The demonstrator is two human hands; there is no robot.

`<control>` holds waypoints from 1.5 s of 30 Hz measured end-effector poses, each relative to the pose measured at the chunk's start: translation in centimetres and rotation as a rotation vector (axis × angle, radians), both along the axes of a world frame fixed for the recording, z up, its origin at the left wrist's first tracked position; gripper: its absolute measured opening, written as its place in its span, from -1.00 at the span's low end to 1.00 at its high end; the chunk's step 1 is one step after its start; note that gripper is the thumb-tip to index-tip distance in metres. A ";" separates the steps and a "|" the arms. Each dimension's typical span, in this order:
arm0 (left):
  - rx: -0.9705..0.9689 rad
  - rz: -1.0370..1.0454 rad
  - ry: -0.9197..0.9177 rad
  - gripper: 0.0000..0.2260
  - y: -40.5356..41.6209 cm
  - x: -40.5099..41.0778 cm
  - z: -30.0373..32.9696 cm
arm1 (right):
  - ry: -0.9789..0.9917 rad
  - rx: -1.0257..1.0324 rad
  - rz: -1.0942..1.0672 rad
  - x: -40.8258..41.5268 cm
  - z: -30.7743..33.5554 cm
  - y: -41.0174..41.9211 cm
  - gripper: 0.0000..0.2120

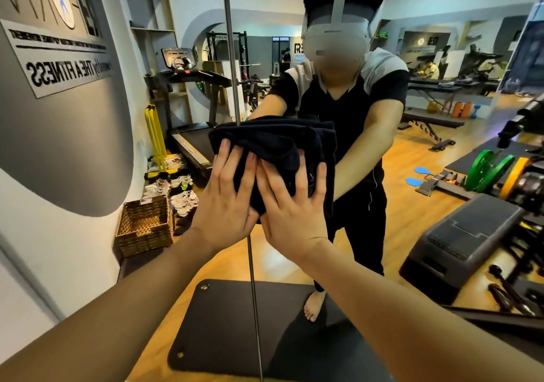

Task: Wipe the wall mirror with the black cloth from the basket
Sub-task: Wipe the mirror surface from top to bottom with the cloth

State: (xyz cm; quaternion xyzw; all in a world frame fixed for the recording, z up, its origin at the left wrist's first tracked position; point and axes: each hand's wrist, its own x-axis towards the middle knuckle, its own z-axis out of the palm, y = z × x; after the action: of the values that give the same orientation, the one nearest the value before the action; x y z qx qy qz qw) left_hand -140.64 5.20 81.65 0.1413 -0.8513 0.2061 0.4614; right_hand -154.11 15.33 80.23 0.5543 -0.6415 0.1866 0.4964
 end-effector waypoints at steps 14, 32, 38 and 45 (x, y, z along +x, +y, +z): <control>0.134 0.013 -0.070 -0.33 2.3 -0.5 -5.7 | -0.042 0.160 0.032 -1.7 -5.6 2.7 -0.28; 0.184 -0.083 -0.019 -0.23 13.3 -15.3 -8.3 | -0.001 0.115 0.039 -16.1 -6.2 15.4 -0.45; 0.125 -0.153 -0.028 -0.18 19.3 -22.5 -7.7 | -0.015 0.143 0.007 -23.2 -6.0 22.5 -0.37; 0.119 -0.178 0.005 -0.20 25.8 -31.1 -8.4 | -0.015 0.147 -0.005 -30.7 -5.6 29.9 -0.38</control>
State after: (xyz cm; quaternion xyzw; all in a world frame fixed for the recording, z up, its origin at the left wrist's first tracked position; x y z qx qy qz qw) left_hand -171.76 31.03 73.20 0.0929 -0.8702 0.1129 0.4706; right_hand -184.82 45.22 74.58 0.5863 -0.6586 0.1421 0.4499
